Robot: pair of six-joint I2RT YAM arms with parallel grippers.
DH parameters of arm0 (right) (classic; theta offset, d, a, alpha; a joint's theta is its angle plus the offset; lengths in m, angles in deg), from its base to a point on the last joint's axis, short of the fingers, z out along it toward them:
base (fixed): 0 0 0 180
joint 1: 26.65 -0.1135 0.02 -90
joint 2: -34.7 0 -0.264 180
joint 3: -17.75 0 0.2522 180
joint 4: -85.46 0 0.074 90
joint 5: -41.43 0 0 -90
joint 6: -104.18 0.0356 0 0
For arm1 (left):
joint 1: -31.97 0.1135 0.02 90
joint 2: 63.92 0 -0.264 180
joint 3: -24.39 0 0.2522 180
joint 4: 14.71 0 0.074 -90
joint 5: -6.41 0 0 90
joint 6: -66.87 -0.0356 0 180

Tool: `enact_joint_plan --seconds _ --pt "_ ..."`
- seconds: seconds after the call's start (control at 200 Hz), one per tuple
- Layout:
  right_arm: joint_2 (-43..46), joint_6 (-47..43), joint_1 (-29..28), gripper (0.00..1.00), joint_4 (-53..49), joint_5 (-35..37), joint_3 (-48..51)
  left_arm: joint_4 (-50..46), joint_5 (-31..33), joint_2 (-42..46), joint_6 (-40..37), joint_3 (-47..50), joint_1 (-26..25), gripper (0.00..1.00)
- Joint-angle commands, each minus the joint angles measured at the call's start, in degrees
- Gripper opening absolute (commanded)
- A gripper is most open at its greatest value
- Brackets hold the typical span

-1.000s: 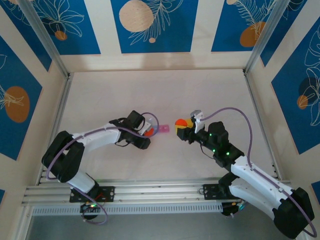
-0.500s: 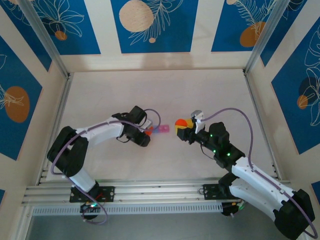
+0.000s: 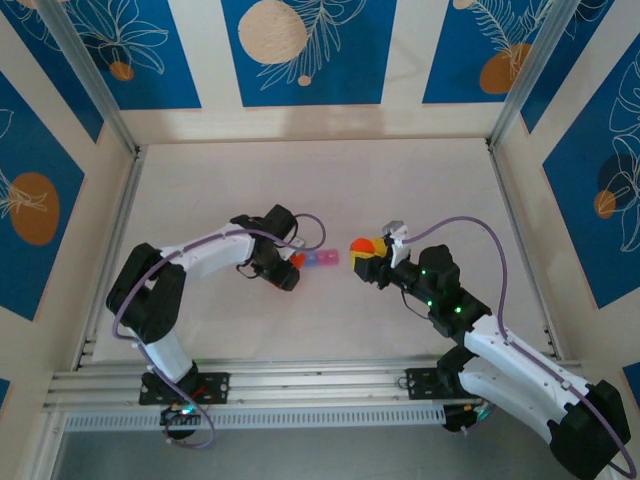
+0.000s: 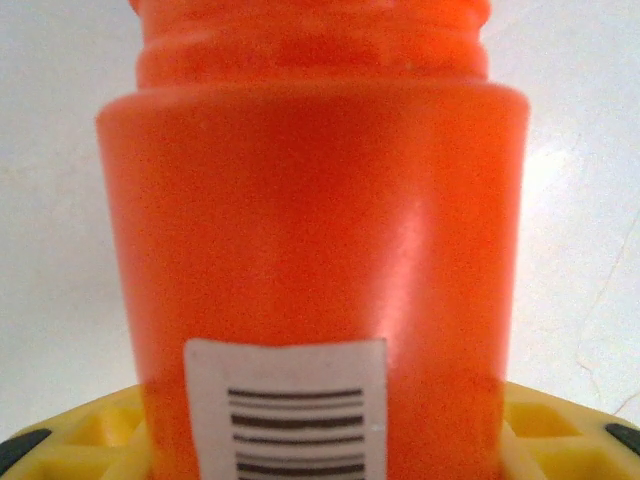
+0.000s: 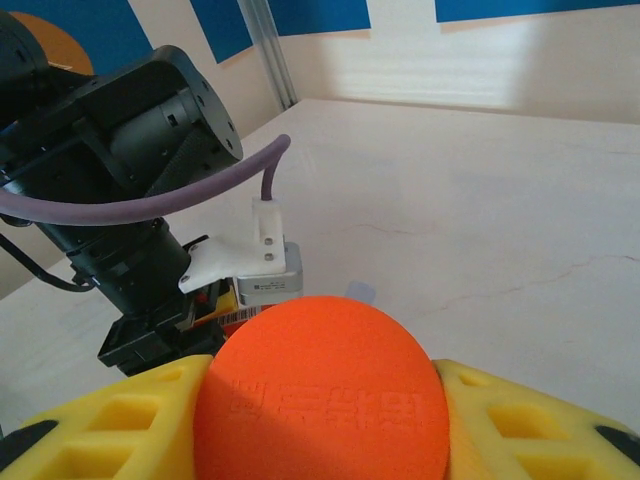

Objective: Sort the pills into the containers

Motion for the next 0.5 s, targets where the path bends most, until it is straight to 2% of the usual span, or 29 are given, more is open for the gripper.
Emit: enact_joint_plan --seconds 0.0,0.49 --pt "0.9 0.68 -0.39 0.0 0.1 -0.59 0.28 -3.22 0.29 -0.87 -1.57 -2.39 0.72 0.0" --pt "0.71 0.72 -0.6 0.0 0.41 -0.68 0.36 -6.66 -0.06 -3.96 -2.54 -6.63 0.69 0.0"
